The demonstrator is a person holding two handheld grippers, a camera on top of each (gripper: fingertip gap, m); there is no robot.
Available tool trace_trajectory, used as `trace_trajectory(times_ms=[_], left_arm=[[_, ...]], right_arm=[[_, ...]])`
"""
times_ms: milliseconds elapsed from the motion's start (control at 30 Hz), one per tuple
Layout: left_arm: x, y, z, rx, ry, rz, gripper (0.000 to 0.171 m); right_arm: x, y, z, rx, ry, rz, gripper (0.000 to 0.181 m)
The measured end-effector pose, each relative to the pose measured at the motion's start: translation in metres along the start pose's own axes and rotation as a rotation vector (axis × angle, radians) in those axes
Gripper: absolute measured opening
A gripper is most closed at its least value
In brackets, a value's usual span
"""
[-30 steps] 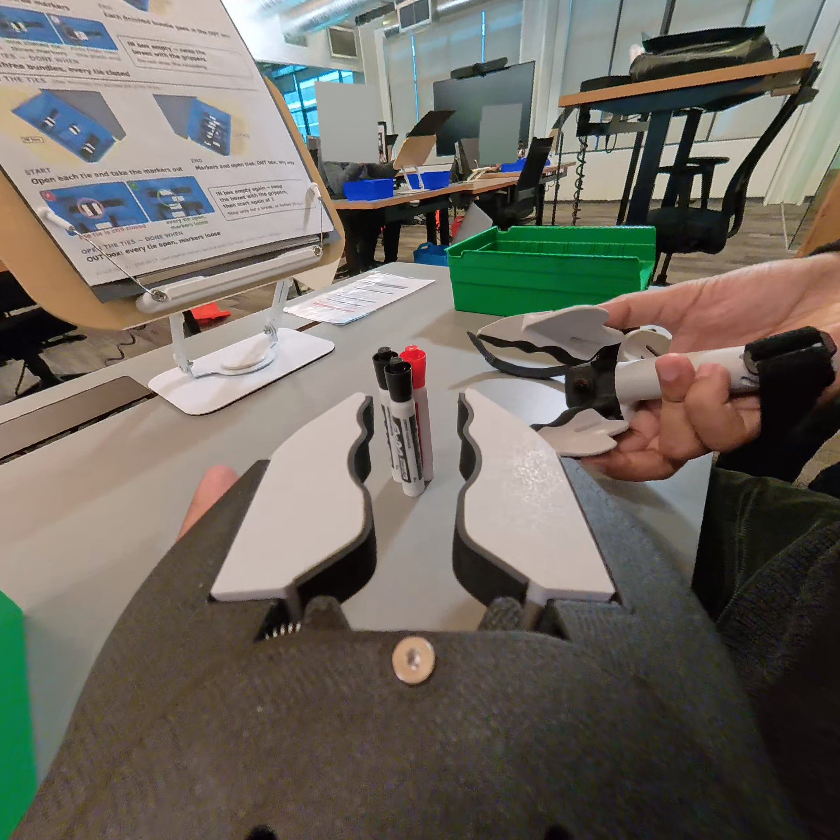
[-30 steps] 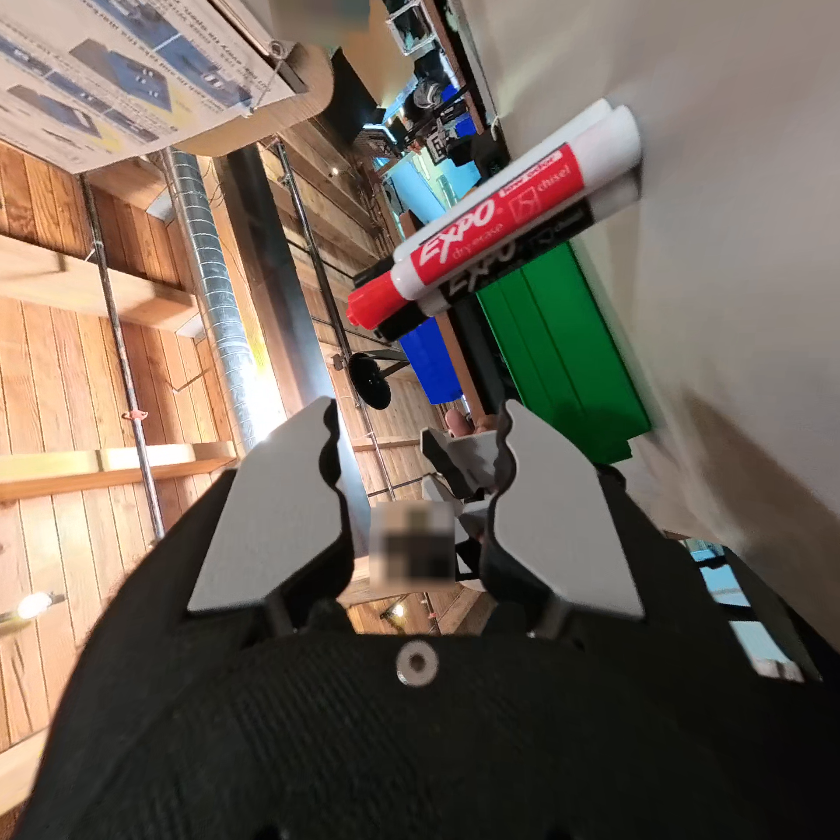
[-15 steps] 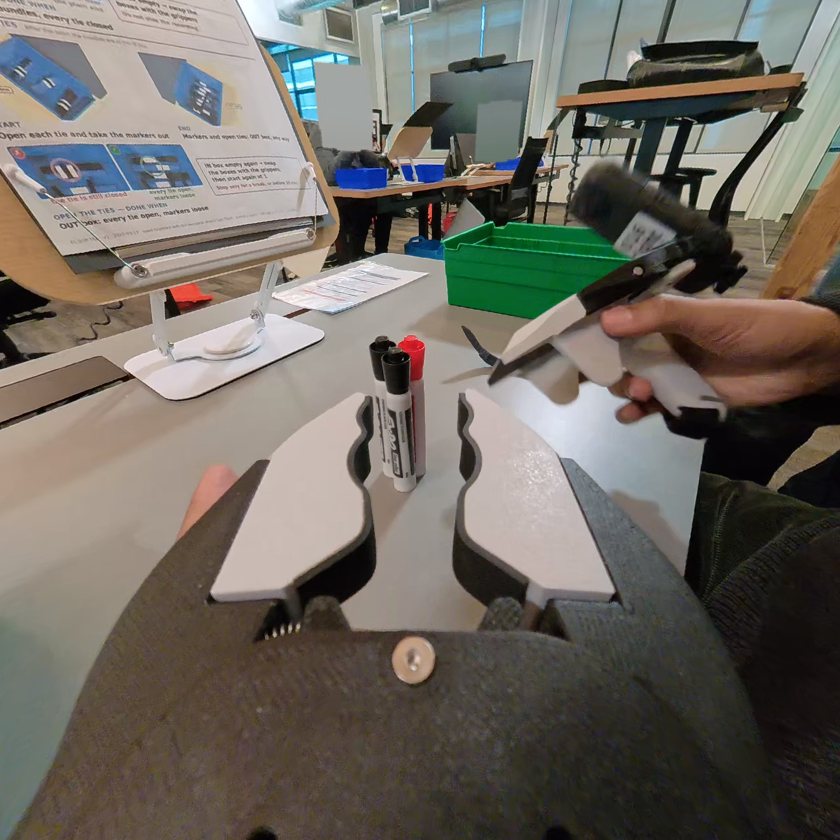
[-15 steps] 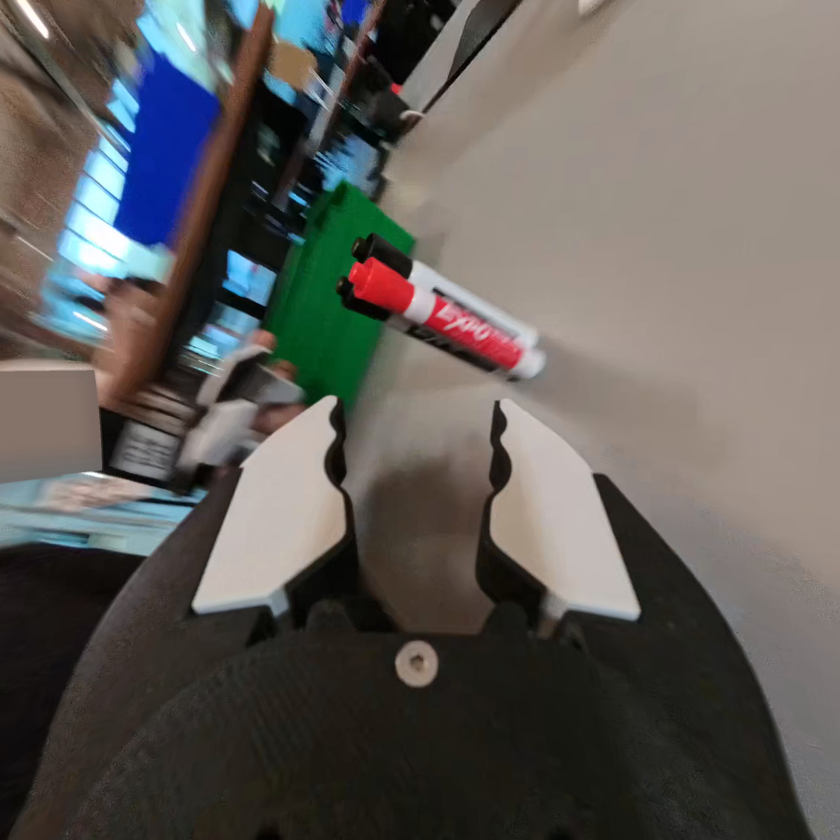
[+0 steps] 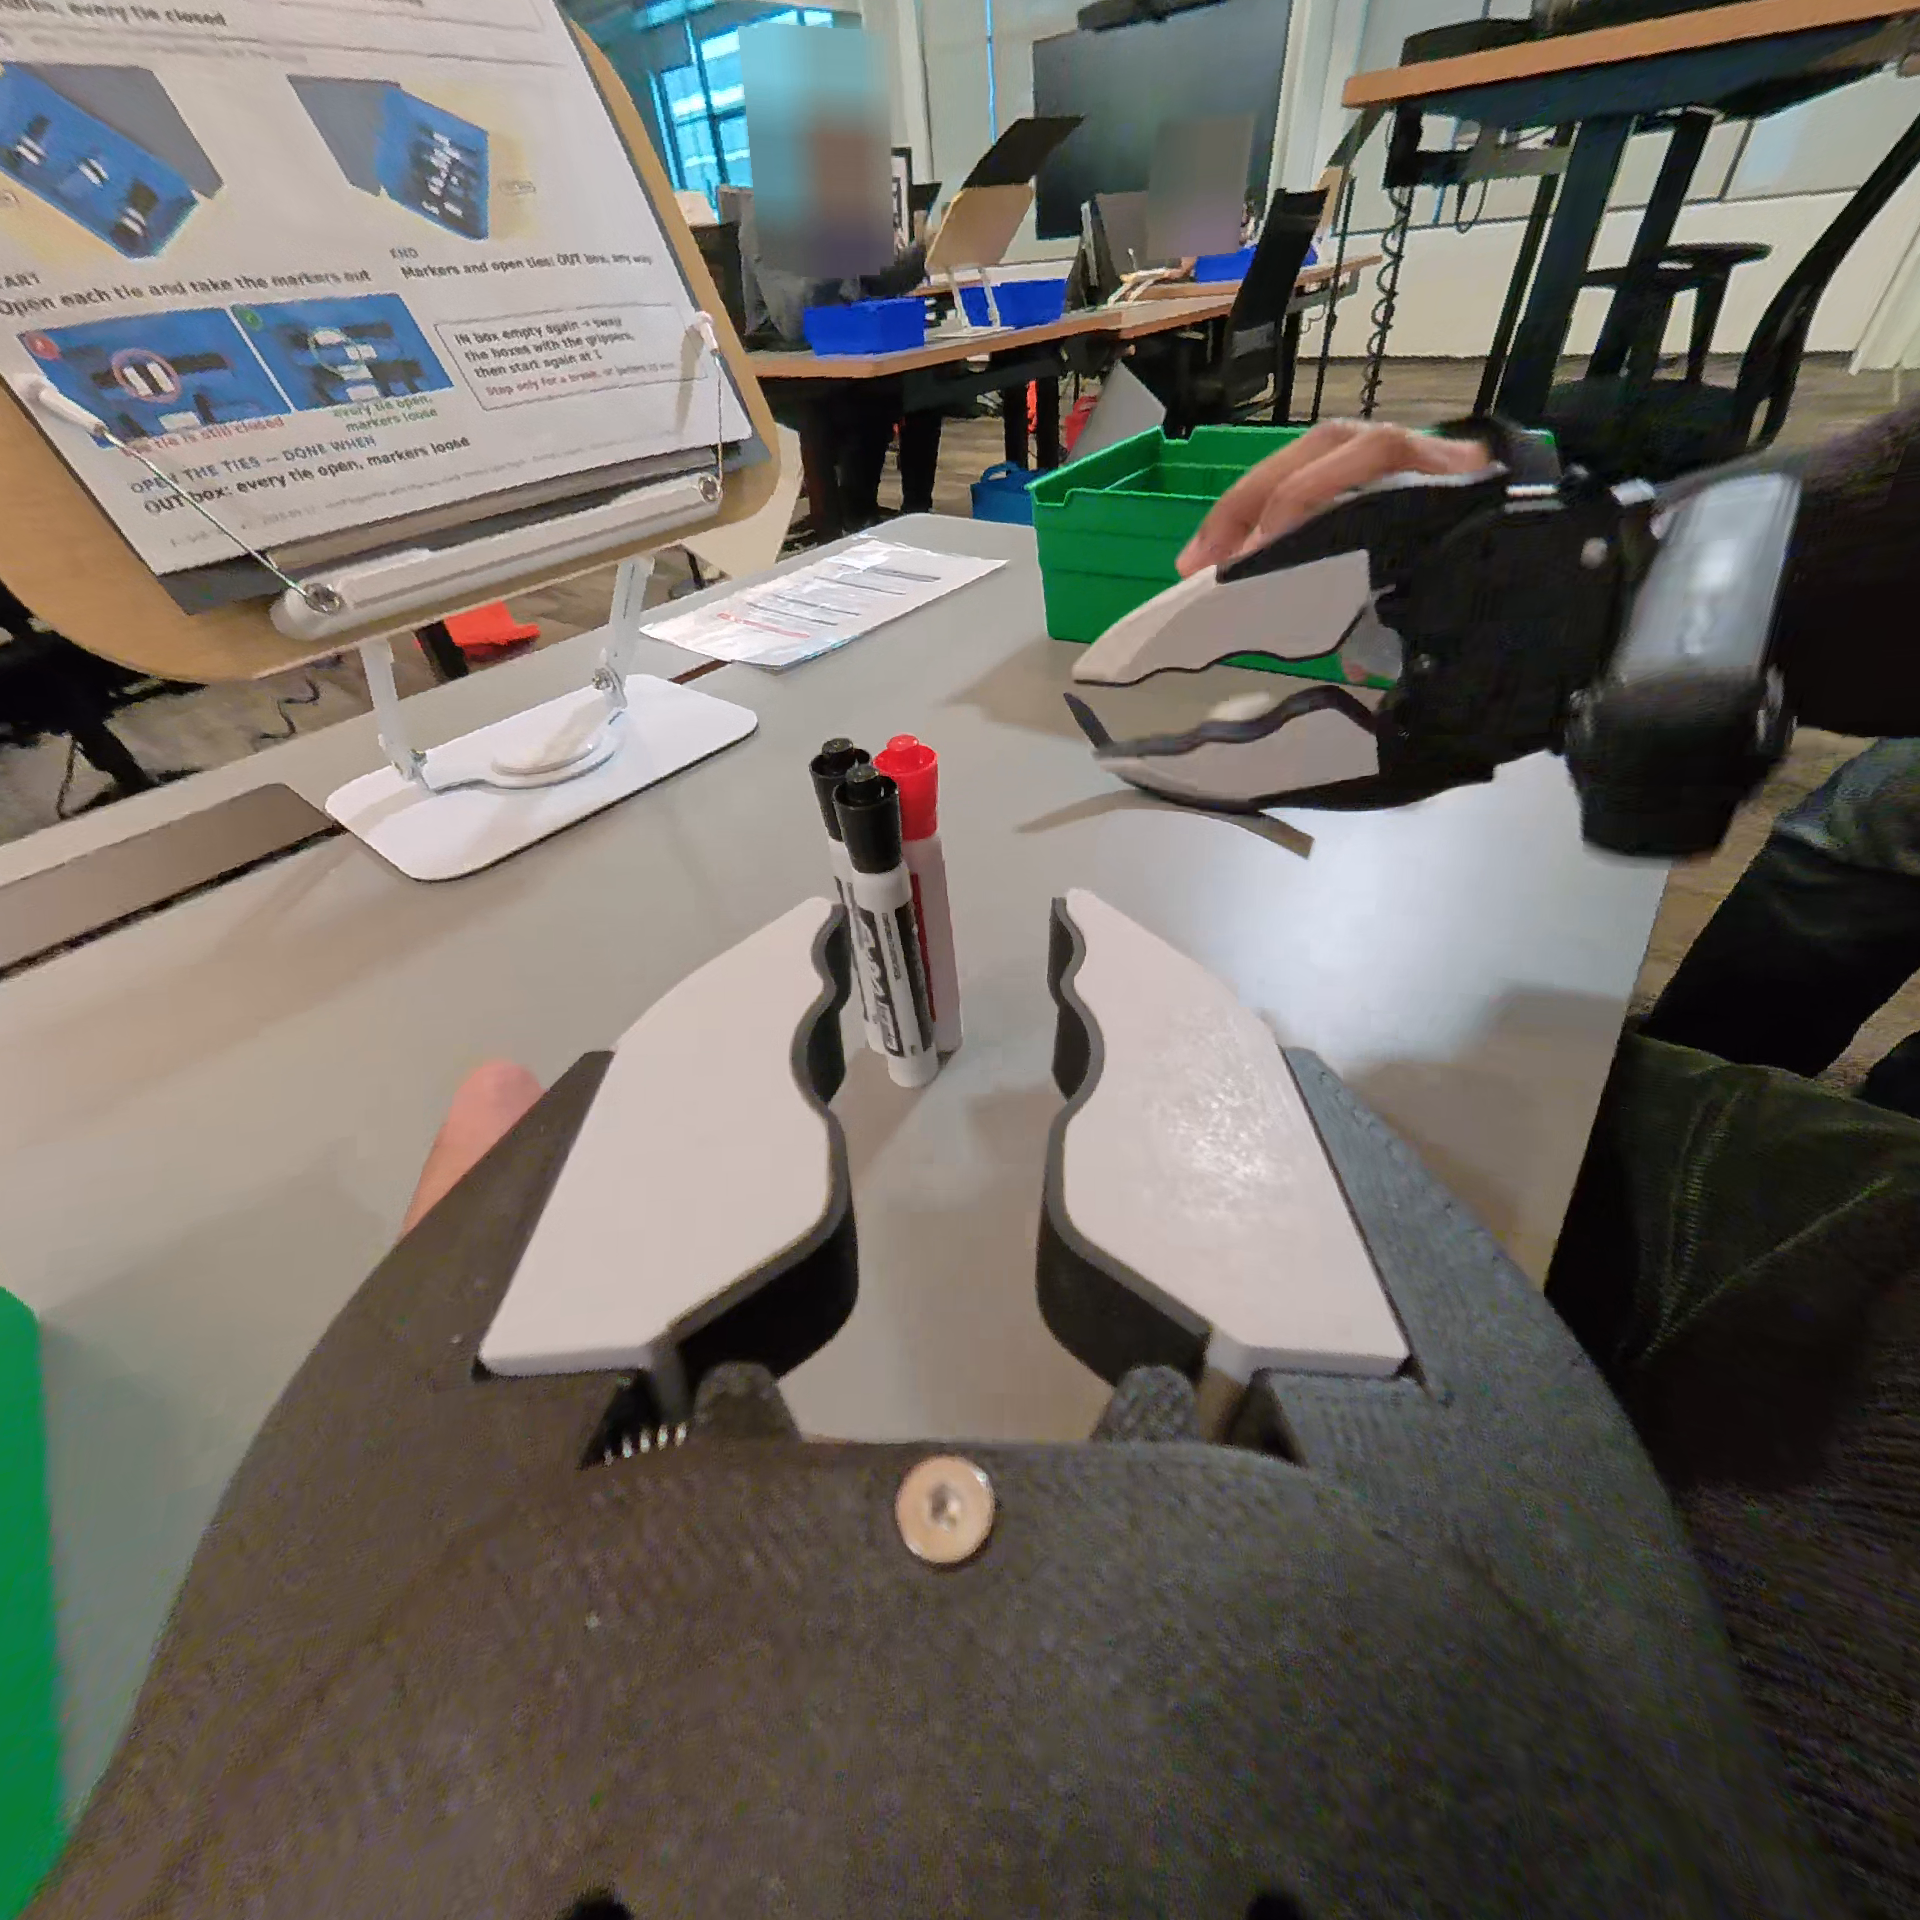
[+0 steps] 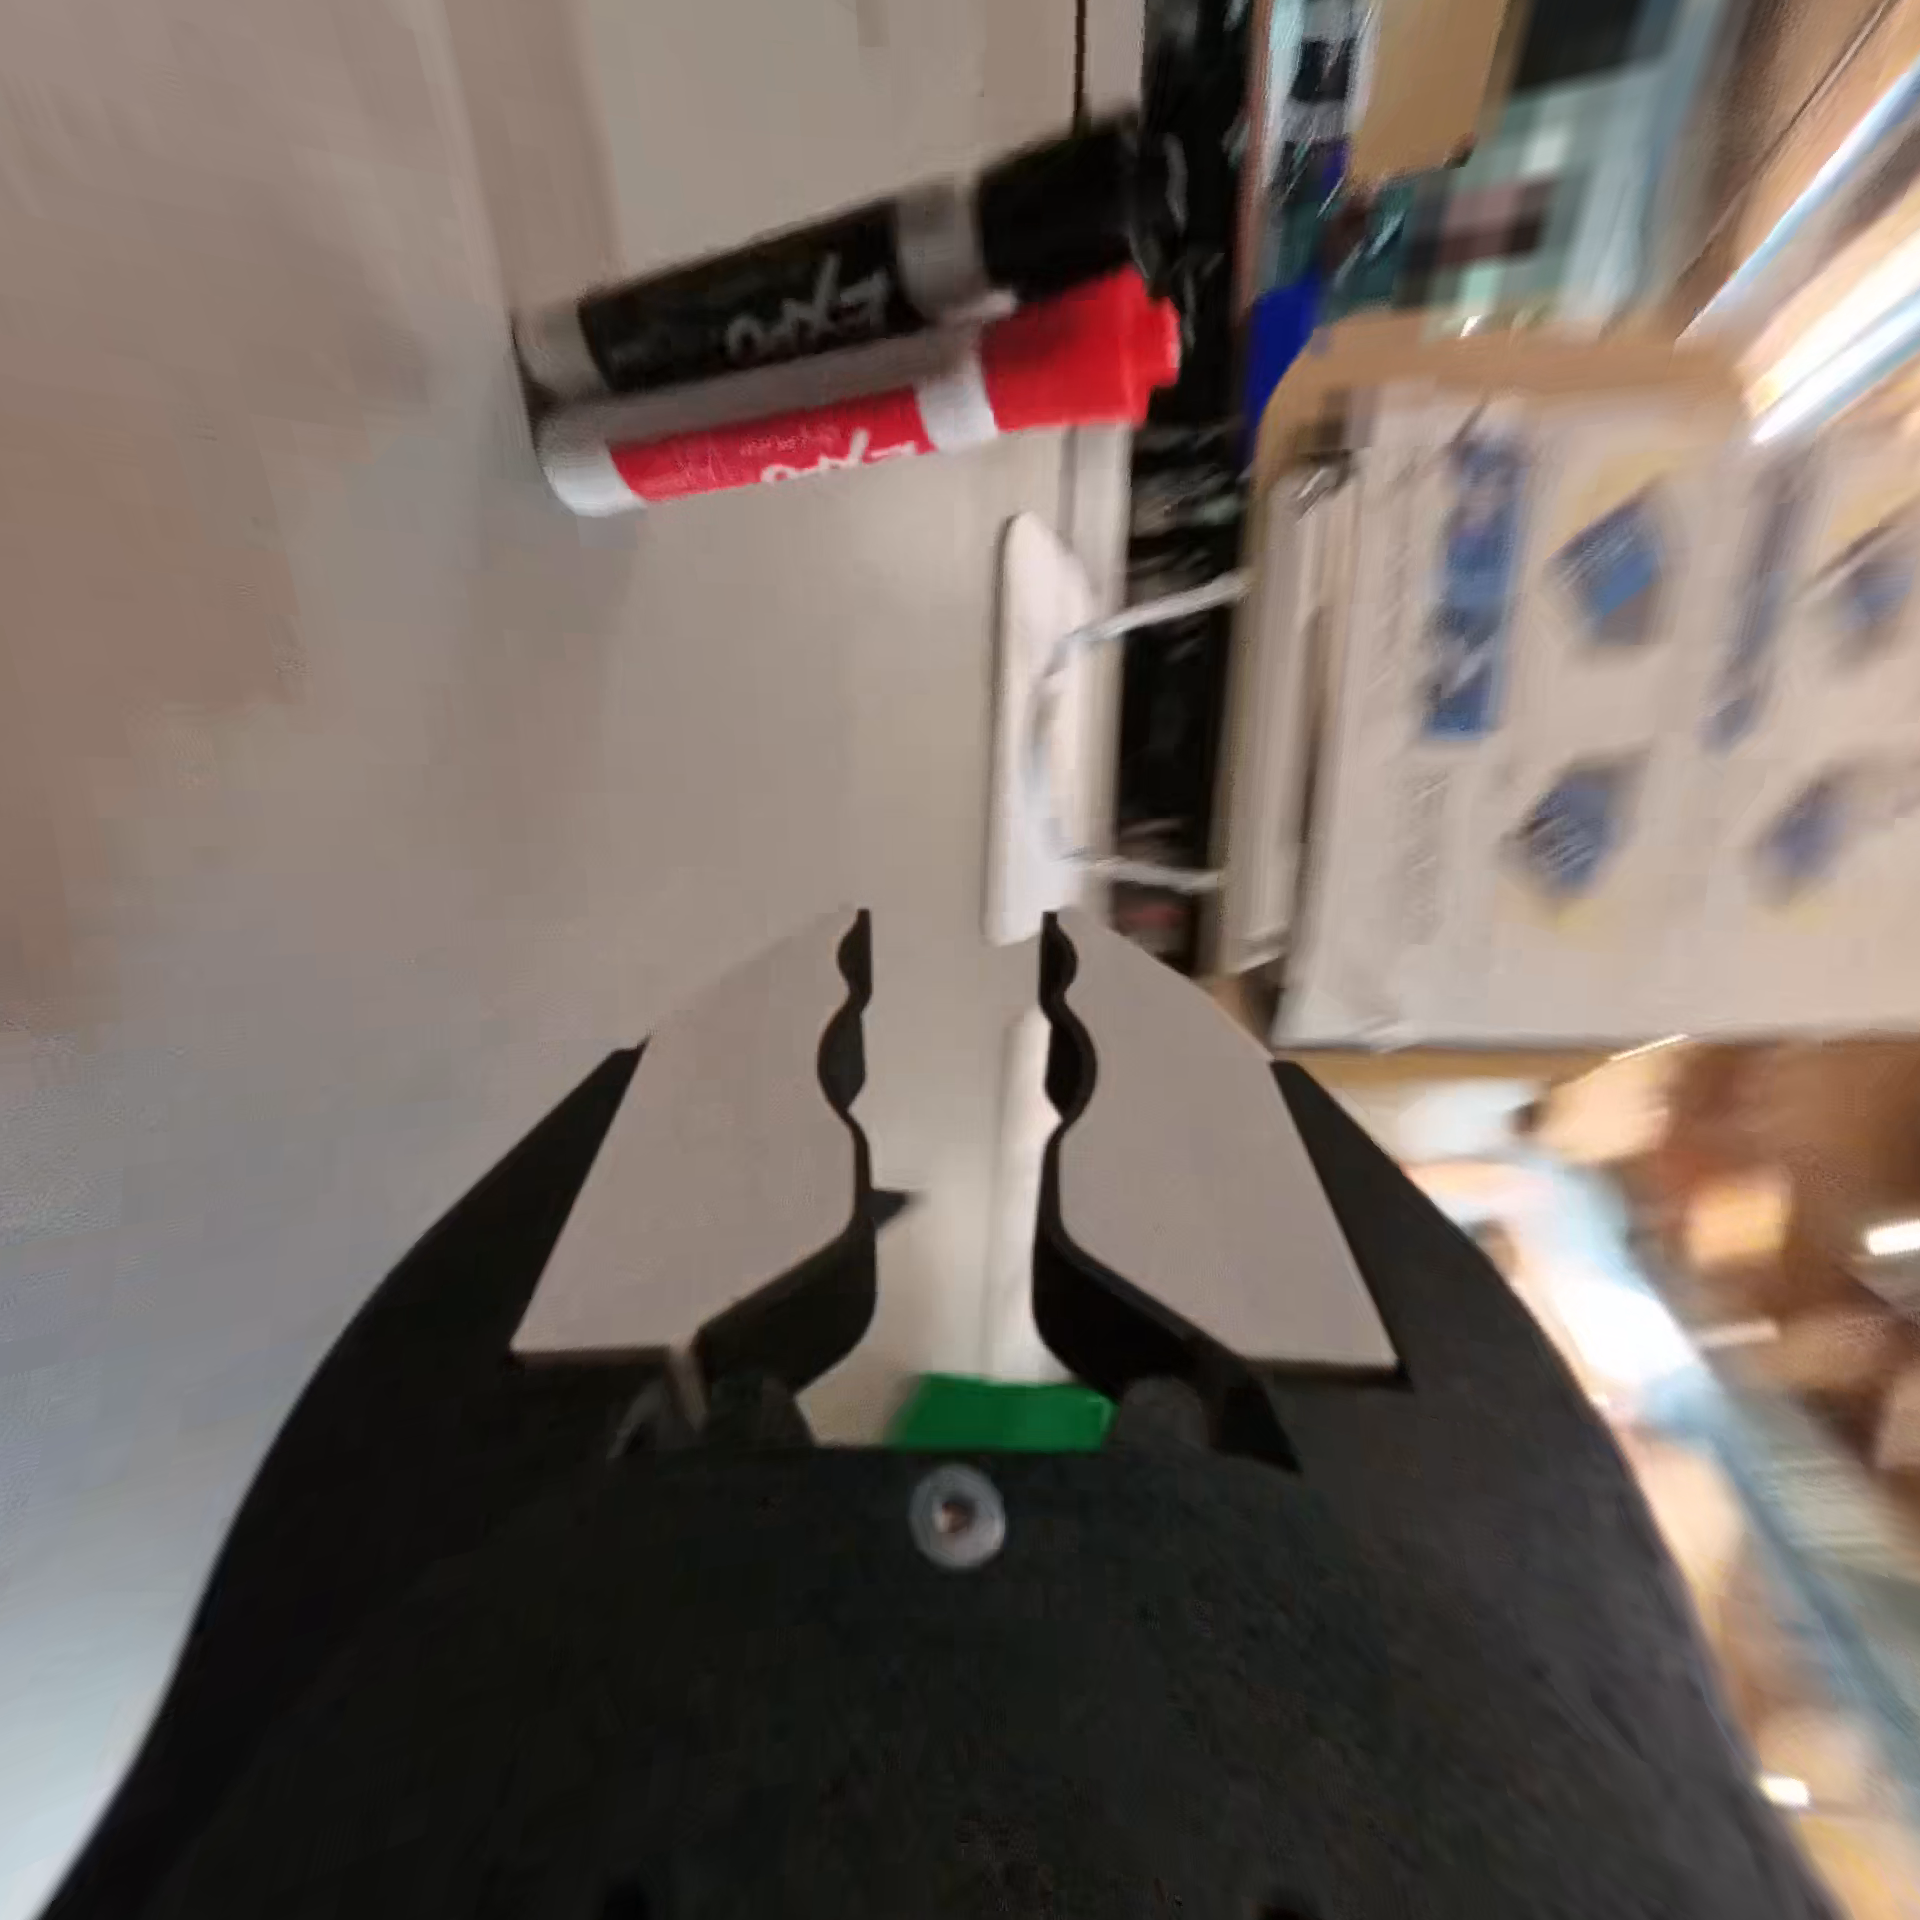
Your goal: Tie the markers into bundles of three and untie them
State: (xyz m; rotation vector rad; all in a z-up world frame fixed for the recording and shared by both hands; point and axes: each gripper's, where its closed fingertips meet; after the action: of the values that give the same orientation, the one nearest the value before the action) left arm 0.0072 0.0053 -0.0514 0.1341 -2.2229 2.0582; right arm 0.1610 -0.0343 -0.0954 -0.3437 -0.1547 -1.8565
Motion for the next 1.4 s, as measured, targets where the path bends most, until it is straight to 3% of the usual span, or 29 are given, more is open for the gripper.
trace_trajectory(times_ms=[133, 267, 567, 833, 1067, 1167, 1333, 1400], left_arm=[[0.0, 0.0, 0.004, 0.077, 0.007, -0.003, 0.038], [0.002, 0.0, 0.003, 0.088, -0.019, -0.006, 0.038], [0.019, 0.016, 0.012, 0.143, -0.048, -0.045, 0.038], [0.051, 0.015, 0.016, 0.128, -0.101, -0.02, 0.038], [0.064, 0.006, 0.024, 0.119, -0.076, 0.019, 0.038], [0.07, 0.001, 0.028, 0.113, -0.066, 0.038, 0.038], [0.082, -0.01, 0.033, 0.115, -0.047, 0.09, 0.038], [0.087, -0.014, 0.036, 0.114, -0.038, 0.111, 0.038]], right_arm=[[0.006, -0.033, 0.011, 0.573, 0.215, 0.222, 0.013], [-0.003, -0.042, 0.002, 0.887, 0.25, 0.312, 0.038], [-0.025, -0.068, -0.016, 1.248, 0.247, 0.473, 0.044], [-0.049, -0.064, -0.027, 1.369, 0.144, 0.254, 0.038], [-0.03, -0.076, -0.037, 1.488, 0.068, 0.346, 0.042], [-0.04, -0.069, -0.024, 1.527, 0.056, 0.167, 0.07], [-0.046, -0.063, -0.024, 1.632, 0.035, -0.04, 0.097], [-0.046, -0.065, -0.025, 1.673, 0.024, -0.06, 0.09]])
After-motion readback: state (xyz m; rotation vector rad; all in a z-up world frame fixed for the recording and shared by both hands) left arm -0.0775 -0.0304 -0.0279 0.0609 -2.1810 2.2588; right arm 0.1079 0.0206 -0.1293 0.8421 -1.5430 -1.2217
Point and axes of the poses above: each gripper's, where its closed fingertips meet, x back along the fingers, y out of its underside, z = x × y across the jaws
